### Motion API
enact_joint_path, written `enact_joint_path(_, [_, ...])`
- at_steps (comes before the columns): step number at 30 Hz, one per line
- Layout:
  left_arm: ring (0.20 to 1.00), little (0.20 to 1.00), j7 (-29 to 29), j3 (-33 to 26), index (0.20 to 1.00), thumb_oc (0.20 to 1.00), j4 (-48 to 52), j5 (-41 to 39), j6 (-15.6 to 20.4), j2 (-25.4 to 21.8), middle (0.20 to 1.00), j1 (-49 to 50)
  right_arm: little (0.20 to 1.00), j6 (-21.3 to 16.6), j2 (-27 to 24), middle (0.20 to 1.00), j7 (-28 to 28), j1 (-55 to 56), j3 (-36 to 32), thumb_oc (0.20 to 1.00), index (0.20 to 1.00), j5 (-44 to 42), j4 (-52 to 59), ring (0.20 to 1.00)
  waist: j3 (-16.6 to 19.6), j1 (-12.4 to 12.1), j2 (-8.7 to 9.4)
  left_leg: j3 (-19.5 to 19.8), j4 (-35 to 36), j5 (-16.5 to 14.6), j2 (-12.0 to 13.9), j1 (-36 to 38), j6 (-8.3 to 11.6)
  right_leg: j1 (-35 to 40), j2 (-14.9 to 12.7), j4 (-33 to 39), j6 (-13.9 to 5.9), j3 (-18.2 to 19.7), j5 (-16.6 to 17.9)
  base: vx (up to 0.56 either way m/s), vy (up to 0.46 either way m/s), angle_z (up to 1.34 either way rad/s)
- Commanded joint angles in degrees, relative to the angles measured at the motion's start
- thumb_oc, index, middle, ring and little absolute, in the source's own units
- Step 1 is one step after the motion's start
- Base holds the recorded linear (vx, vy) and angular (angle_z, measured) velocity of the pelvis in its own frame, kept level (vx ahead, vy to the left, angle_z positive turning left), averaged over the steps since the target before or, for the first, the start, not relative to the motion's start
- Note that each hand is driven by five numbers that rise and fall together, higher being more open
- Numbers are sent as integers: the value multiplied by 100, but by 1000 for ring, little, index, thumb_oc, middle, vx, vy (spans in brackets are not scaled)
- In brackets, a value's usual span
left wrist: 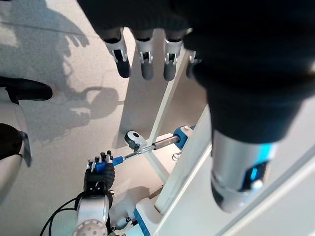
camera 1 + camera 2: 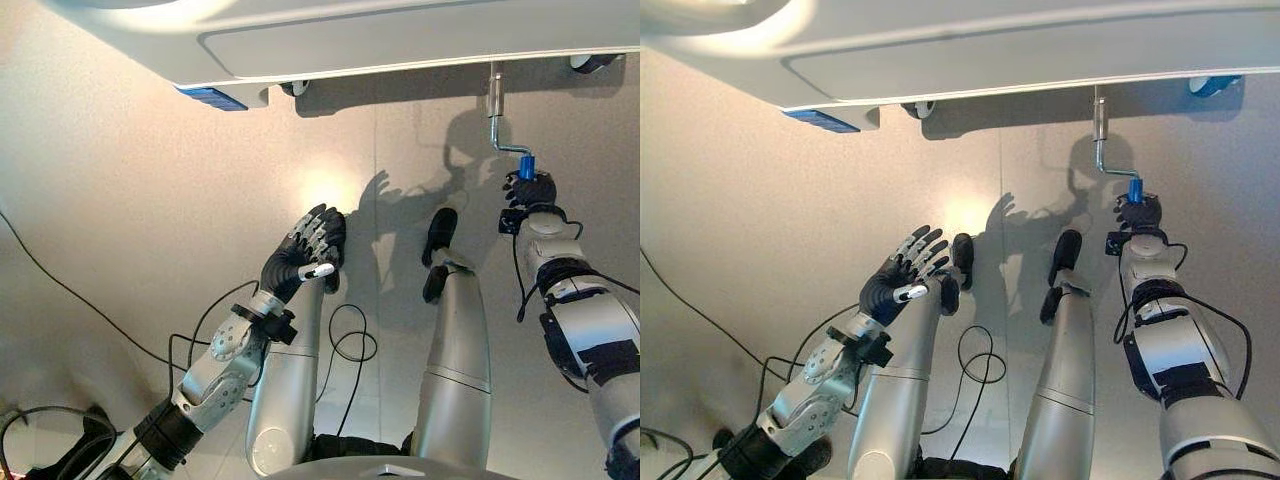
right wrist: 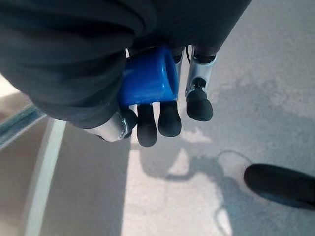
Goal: Raise the hospital bed
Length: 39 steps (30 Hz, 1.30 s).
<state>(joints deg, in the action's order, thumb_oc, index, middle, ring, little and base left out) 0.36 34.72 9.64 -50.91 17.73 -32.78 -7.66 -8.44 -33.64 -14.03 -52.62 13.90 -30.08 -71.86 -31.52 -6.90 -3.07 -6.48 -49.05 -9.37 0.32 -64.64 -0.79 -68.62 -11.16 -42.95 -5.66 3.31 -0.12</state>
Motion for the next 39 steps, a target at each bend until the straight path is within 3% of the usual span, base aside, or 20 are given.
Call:
enact_joint_path(1, [1000, 1000, -150, -98, 1000, 1000, 482, -43, 220, 264, 1000, 185, 200, -281, -995, 200, -298, 269, -207, 200, 200, -435, -88, 200, 172, 314, -416, 356, 1172, 1302, -34, -135, 626, -40, 115, -441, -135, -206, 139, 0, 0, 0])
enact_joint_path(6, [1000, 1000, -91, -268, 1000, 1000, 511, -14, 225, 291, 1000, 260, 200, -666, -963, 200, -409, 740, -416, 200, 200, -788, 1036, 200, 172, 484, -276, 313, 1217, 1320, 6, -115, 634, -65, 155, -439, -120, -189, 135, 7, -13, -3])
enact_joint_path(7, [1000, 1000, -41, -372, 1000, 1000, 495, 15, 218, 335, 1000, 325, 200, -915, -880, 200, -485, 1188, -509, 200, 200, -779, 2077, 200, 172, 573, -193, 303, 1225, 1329, 24, -127, 636, -92, 180, -446, -112, -188, 136, -2, -22, -4])
enact_joint_path(8, [1000, 1000, -40, -367, 1000, 1000, 498, 17, 215, 328, 1000, 332, 200, -901, -866, 200, -518, 1244, -537, 200, 200, -756, 2143, 200, 172, 569, -184, 301, 1226, 1330, 22, -118, 636, -86, 178, -449, -112, -184, 134, -7, -45, -5])
enact_joint_path(9, [1000, 1000, 2, -503, 1000, 1000, 507, 52, 198, 365, 1000, 398, 200, -1141, -763, 200, -591, 1785, -693, 200, 200, -637, 3319, 200, 172, 670, -85, 307, 1261, 1347, 41, -122, 637, -80, 195, -406, -105, -196, 141, -9, -25, -4])
enact_joint_path(10, [1000, 1000, 3, -497, 1000, 1000, 510, 53, 195, 357, 1000, 404, 200, -1125, -748, 200, -619, 1835, -720, 200, 200, -610, 3377, 200, 172, 664, -78, 306, 1263, 1349, 39, -113, 637, -74, 192, -408, -105, -194, 140, -12, -44, -8])
enact_joint_path(11, [1000, 1000, 71, -584, 1000, 1000, 533, 76, 188, 371, 1000, 448, 200, -1340, -579, 200, -646, 2319, -903, 200, 200, -514, 4408, 200, 172, 744, -3, 314, 1284, 1355, 50, -112, 631, -63, 206, -378, -108, -196, 151, -8, -27, -8])
enact_joint_path(15, [1000, 1000, 181, -728, 1000, 1000, 592, 86, 171, 367, 1000, 524, 200, -1490, -290, 200, -650, 2939, -1133, 200, 200, -321, 5713, 200, 172, 809, 99, 322, 1342, 1369, 55, -50, 623, -12, 210, -346, -120, -206, 161, -8, -12, -5])
enact_joint_path(19, [1000, 1000, 238, -927, 1000, 1000, 731, 60, 148, 307, 1000, 650, 200, -1637, -57, 200, -308, 3440, -1006, 200, 200, -331, 7210, 200, 172, 876, 207, 326, 1361, 1388, 75, 14, 622, 80, 216, -275, -138, -233, 197, 0, 0, 0])
enact_joint_path(28, [1000, 1000, 223, -996, 1000, 1000, 887, 16, 86, 71, 1000, 811, 200, -1560, -139, 200, 263, 3572, -405, 200, 200, -779, 8411, 200, 172, 853, 306, 318, 1433, 1410, 82, 197, 620, 312, 187, -139, -142, -300, 262, 0, 0, 0])
enact_joint_path(32, [1000, 1000, 190, -880, 1000, 1000, 896, 14, 70, -51, 1000, 783, 200, -1394, -222, 200, 684, 3377, 347, 200, 200, -1163, 8670, 200, 172, 776, 320, 329, 1499, 1435, 67, 248, 598, 393, 191, -39, -144, -325, 304, -4, 3, -1])
enact_joint_path(39, [1000, 1000, 271, -778, 1000, 1000, 880, 22, 46, -25, 1000, 733, 200, -1103, -69, 200, 683, 2793, 1205, 200, 200, -961, 8520, 200, 172, 648, 269, 352, 1317, 1423, 35, 137, 588, 337, 173, -140, -132, -343, 313, 0, 0, 0])
